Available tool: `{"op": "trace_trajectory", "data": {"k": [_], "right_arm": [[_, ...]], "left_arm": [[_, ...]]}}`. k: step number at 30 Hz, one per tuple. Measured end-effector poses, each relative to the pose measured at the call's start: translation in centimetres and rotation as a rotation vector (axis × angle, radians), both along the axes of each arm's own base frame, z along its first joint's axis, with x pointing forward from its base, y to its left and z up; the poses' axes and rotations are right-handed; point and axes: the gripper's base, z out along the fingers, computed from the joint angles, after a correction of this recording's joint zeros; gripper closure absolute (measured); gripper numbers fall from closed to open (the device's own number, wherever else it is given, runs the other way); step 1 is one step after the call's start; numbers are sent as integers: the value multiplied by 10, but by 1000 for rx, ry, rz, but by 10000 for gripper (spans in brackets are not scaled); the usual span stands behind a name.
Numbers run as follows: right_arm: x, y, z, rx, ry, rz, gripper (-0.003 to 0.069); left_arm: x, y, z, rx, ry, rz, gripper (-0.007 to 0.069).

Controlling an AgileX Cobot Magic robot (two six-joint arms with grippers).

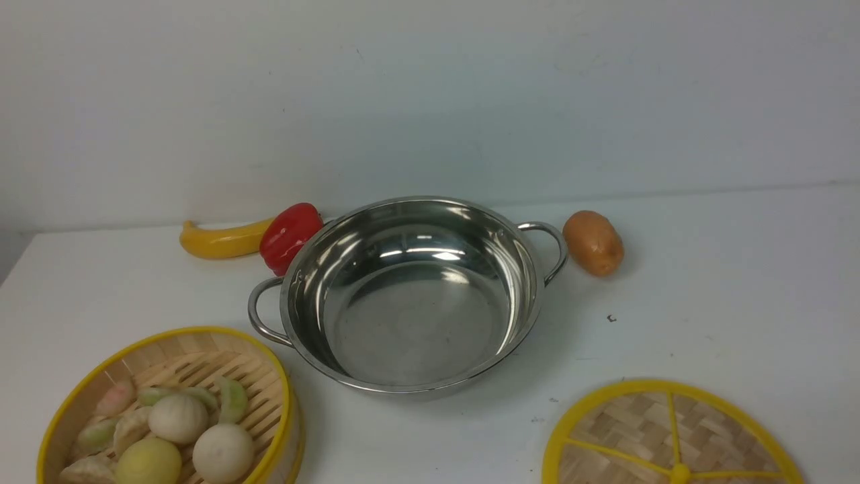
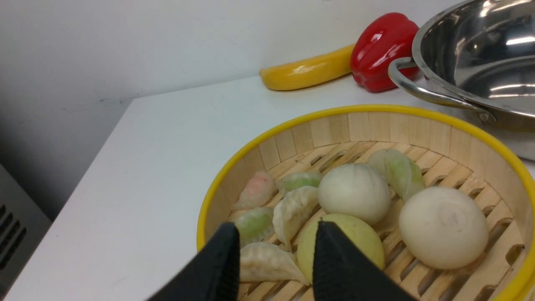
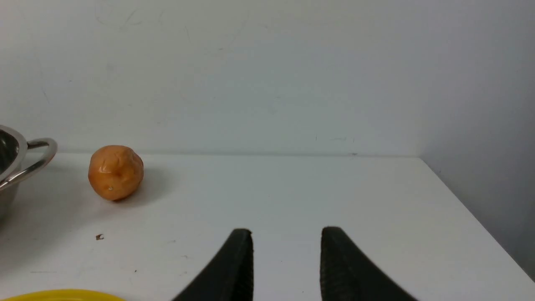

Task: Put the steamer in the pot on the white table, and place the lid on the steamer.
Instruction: 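Grasp the rim of the steamer basket holding the buns with the left gripper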

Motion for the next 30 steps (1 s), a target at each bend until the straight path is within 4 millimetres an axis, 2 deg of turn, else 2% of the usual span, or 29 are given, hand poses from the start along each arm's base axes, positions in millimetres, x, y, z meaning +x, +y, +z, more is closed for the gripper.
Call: {"op": "trace_trajectory", "data": {"k": [12,15,16,17,18,19,21,23,26,30], "right_arm": [[0,0,0,0,0,0,410],[0,0,0,1,0,0,410],[0,0,0,13,-1,0,410],[0,1,0,87,-9,3,410],[0,1,0,105,-10,3,410],[0,2,0,224,-22,5,410],[0,4,1,420,-37,9,410],[1,7,1,671,-56,15,410],[1,8,3,897,-78,21,410],[1,8,7,1028,-125,21,410]], "left_arm": [[0,0,0,4,0,0,384],[0,-1,1,-88,-25,4,384],[1,-2,2,-148,-38,5,384],[1,-5,4,-354,-71,12,384],[1,-5,4,-354,-72,11,384],[1,-8,5,-551,-84,22,384],[2,-12,6,-833,-93,33,384],[2,-15,7,-1038,-97,39,384],[2,-16,11,-1203,-123,39,384],[3,-12,17,-1287,-215,48,384]]}}
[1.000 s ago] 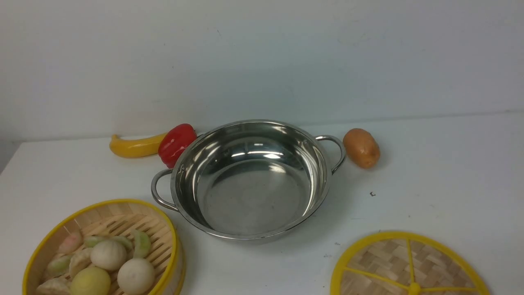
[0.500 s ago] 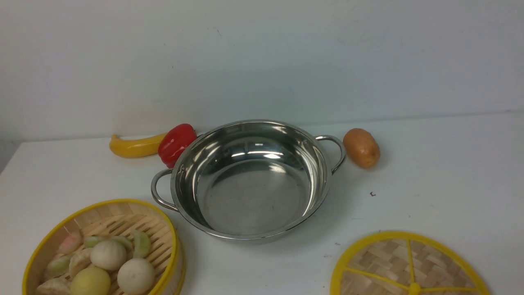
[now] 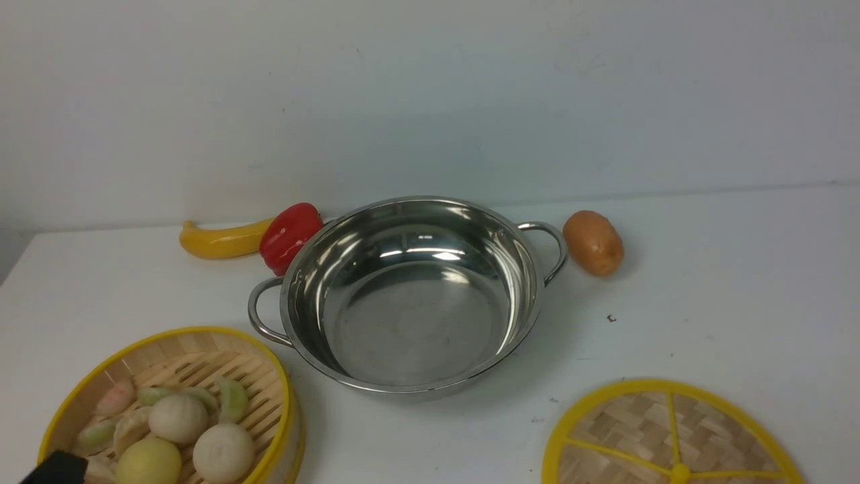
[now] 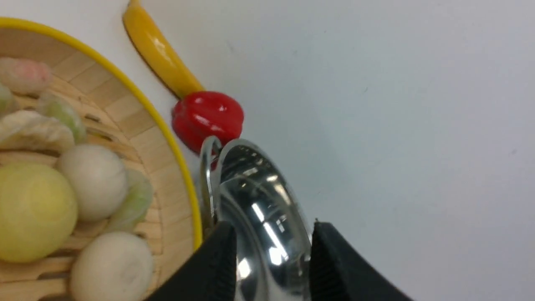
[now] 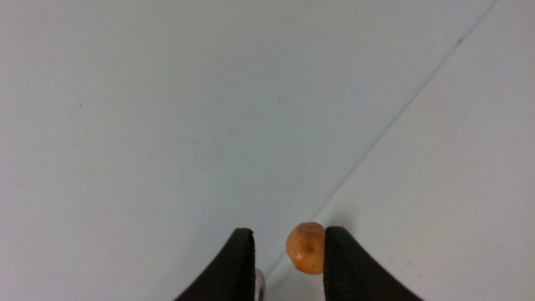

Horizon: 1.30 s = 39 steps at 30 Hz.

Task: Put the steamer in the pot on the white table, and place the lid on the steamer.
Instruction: 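Grasp the rim of the steamer basket holding the buns with the left gripper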

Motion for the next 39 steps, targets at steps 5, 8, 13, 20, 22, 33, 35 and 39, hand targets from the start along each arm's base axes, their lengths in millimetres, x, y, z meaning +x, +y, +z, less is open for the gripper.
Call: {"op": "trace_trajectory", "data": {"k": [5,8,13,20,22,33,35,39], "right_arm": [[0,0,2,82,-19,-4,410],[-1,-3,8,91,-67,-36,410],[-14,-4,65,-115,-240,-65,410],[-1,16,131,-518,-40,176,410],[12,20,131,-539,89,283,410],[62,25,90,-593,599,656,410],[63,25,88,-611,606,673,410],[63,26,88,-643,600,690,410]], "left_arm": [[0,8,9,-25,-102,90,384],[-2,14,17,-25,-178,153,384],[-13,14,73,318,-347,207,384],[12,10,148,991,150,7,384],[28,23,146,1014,447,-25,384],[123,70,100,919,1193,-183,384],[137,70,86,908,1214,-263,384],[162,74,59,897,1269,-351,384]]}}
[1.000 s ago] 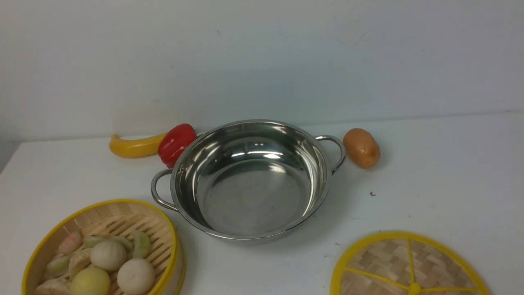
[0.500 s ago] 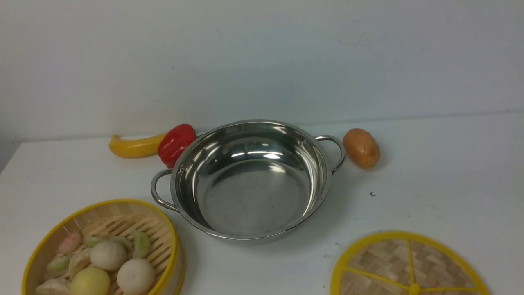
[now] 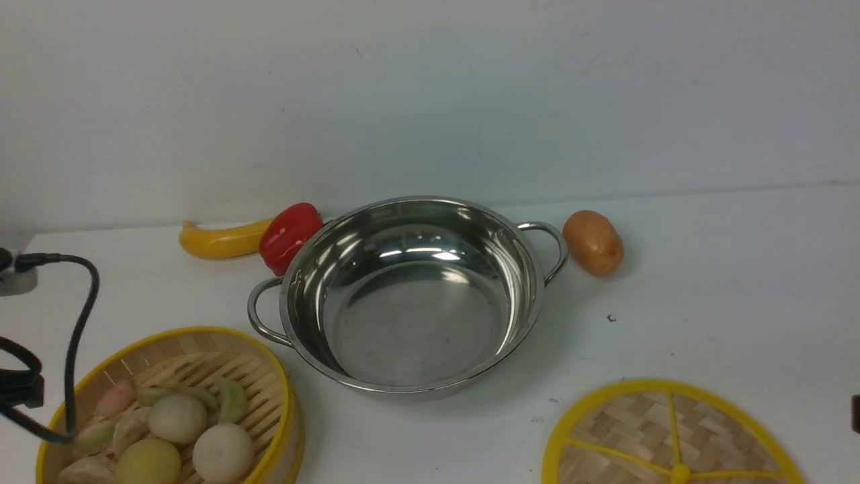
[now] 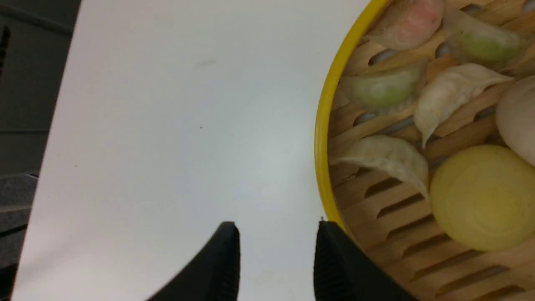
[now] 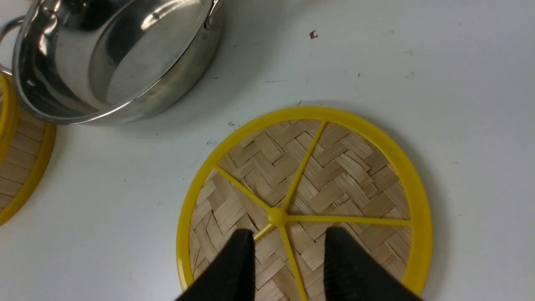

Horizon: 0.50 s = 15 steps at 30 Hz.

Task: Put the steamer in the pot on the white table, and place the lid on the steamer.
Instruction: 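Grasp the rim of the steamer basket holding the buns with the left gripper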

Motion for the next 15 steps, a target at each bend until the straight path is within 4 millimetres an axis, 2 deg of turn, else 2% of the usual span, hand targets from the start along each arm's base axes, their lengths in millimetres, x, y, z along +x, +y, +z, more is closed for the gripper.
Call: {"op": "trace_trajectory", "data": {"k": [4,15], "right_arm": [[0,0,0,-6,2,10,410],[-1,0,0,-7,4,14,410]], "left_arm": [[19,3,-23,-17,30,-18,384],[42,6,-54,-49,37,-44,384]]}}
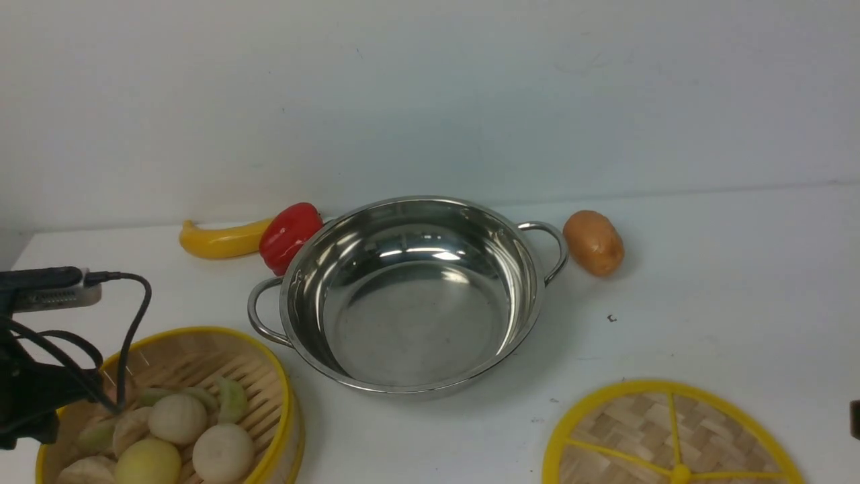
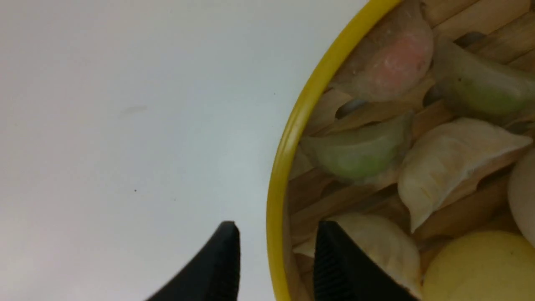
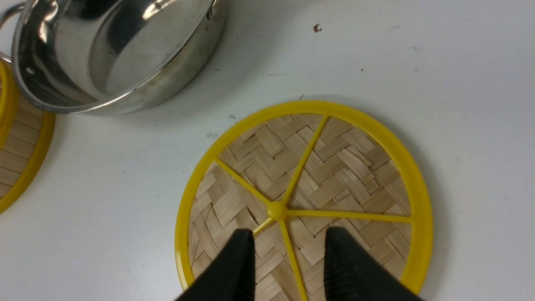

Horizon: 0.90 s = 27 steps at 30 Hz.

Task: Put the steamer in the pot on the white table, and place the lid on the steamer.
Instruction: 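Grasp the rim of the steamer basket holding the buns with the left gripper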

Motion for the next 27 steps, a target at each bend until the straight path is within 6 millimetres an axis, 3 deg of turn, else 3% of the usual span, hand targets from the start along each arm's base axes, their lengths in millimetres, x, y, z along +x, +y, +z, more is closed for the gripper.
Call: {"op": "trace_trajectory", "data": {"k": [12,17,18,22,27], "right_arm": [[-1,1,-1,2,15,9,410],[-2,1,-1,2,23,14,410],[-2,1,-1,5,25,16,410],[-2,2,-1,18,28,18,410],[-3,3,-1,26,34,21,410]], "left_arm": [[17,11,-40,3,42,17,389],[17,23,-50,-7,51,72,530],[14,32,-51,-6,53,101,568],[6,51,-47,-20,36,205,577],[-13,84,-11,-41,-3,343,587]]}}
